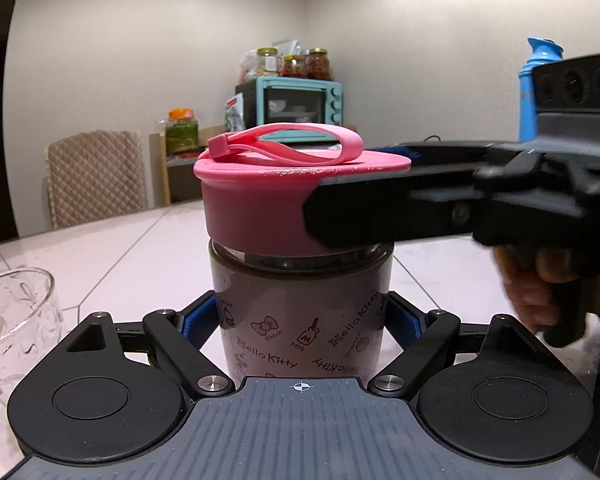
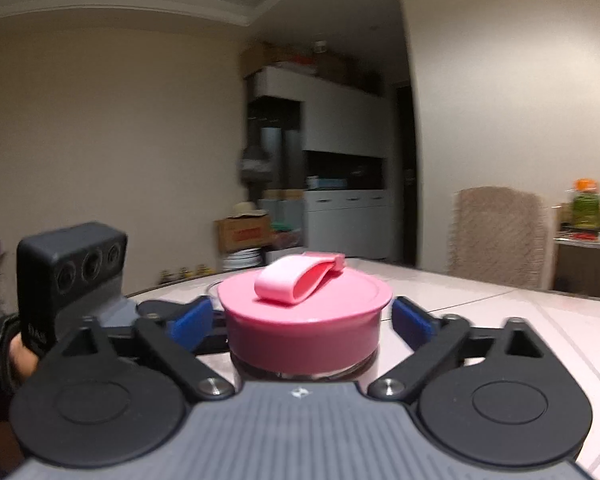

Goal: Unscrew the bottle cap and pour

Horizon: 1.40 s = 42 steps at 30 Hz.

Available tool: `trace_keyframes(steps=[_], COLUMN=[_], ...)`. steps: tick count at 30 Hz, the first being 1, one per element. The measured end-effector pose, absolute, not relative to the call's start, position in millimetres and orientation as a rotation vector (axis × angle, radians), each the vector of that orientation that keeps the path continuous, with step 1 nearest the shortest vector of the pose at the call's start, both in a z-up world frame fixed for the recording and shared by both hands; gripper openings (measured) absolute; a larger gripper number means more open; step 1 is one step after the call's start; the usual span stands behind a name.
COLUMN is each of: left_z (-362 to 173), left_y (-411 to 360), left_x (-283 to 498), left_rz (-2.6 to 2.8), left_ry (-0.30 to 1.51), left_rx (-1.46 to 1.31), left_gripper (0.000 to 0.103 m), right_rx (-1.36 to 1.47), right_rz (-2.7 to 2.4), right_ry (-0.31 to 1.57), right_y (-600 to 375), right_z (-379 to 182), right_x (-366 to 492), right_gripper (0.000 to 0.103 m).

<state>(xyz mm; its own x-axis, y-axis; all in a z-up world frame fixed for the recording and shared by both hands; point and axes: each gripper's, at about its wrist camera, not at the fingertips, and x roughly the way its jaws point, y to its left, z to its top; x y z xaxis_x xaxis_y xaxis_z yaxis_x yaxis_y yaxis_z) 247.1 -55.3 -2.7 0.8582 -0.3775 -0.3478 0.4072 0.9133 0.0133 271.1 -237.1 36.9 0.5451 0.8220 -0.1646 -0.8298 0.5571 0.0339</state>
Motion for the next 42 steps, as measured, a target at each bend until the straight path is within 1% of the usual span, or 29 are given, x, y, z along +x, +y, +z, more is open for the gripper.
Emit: trace_keyframes(steps=[8, 17, 30, 35, 42], left_z=[-2.5, -2.5, -2.6, -2.6, -2.6], left_y=[-55.3, -56.3, -56.5, -56.6, -56.2], left_x=[247.3, 246.0, 245.7, 245.8, 246.2], left_rz=[-0.412, -0.413, -0.413, -0.413, -0.413], left_ry=[0.347, 0.348, 0.347, 0.348, 0.348], left_rx=[0.088, 0.087, 0.087, 0.087, 0.087], left_gripper=[0.090, 0.090, 0.090, 0.090, 0.090], right_rx=[-0.076, -0.041, -0.070, -0.068, -0.069], right_rz=[0.790, 0.710, 0.632, 0.618, 0.603], right_ry=[0.175, 0.177, 0.174, 0.189, 0.199], right_y=[-215.0, -199.8, -187.0, -183.2, -179.5], right_z=[39.7, 34.7, 30.1, 28.9, 26.3], right_x=[245.0, 249.1, 241.0, 242.7, 243.3], right_gripper=[0.099, 0.098, 0.096, 0.090, 0.086])
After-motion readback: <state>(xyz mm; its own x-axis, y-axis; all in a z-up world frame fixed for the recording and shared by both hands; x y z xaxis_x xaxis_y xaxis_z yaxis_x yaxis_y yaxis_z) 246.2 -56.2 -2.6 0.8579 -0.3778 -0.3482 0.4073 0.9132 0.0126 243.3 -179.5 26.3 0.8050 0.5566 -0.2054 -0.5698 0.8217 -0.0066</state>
